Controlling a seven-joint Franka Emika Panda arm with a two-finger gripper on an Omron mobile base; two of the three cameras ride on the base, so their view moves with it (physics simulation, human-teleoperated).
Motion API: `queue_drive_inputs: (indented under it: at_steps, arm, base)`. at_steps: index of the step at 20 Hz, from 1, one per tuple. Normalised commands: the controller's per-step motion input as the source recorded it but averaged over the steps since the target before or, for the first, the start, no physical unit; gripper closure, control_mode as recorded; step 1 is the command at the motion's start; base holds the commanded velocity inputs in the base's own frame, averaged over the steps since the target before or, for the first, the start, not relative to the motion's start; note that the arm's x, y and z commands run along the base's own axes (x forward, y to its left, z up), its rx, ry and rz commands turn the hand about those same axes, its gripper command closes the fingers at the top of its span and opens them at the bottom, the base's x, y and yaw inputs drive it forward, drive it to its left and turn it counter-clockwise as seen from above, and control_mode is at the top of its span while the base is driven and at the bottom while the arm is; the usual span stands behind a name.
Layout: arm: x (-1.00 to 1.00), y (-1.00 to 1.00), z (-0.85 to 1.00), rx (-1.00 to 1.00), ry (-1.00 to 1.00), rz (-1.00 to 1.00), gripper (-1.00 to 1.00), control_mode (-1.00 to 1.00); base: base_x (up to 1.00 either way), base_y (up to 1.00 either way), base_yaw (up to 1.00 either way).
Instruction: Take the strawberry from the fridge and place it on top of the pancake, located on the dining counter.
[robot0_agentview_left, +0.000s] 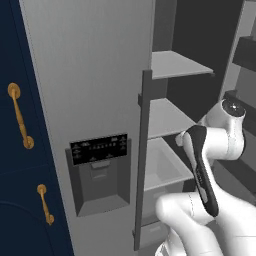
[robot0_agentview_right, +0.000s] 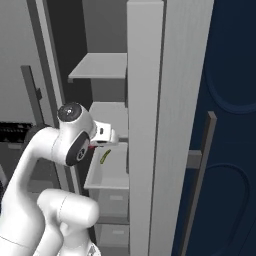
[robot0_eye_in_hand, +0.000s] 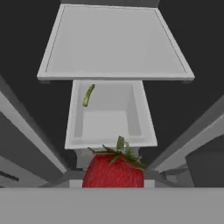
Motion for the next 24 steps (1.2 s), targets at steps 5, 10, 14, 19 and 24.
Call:
queue_drive_inputs:
  at_steps: [5, 10, 14, 19, 24]
  arm:
    - [-0.99, 0.02, 0.18, -0.08, 0.05, 0.07, 1.0, -1.0]
    - [-0.79, 0.21, 0.35, 0.0, 0.0, 0.05, 1.0, -1.0]
    - [-0.39, 0.48, 0.21, -0.04, 0.0, 0.0, 1.0, -1.0]
    - [-0.28, 0.03, -0.02, 0.0, 0.0, -0.08, 1.0, -1.0]
    - [-0.13, 0.0, 0.0, 0.09, 0.0, -0.22, 1.0, -1.0]
  base:
    - [0.0, 0.0, 0.0]
    - [0.0, 0.0, 0.0]
    - [0.0, 0.0, 0.0]
    - [0.0, 0.0, 0.0]
    - [0.0, 0.0, 0.0]
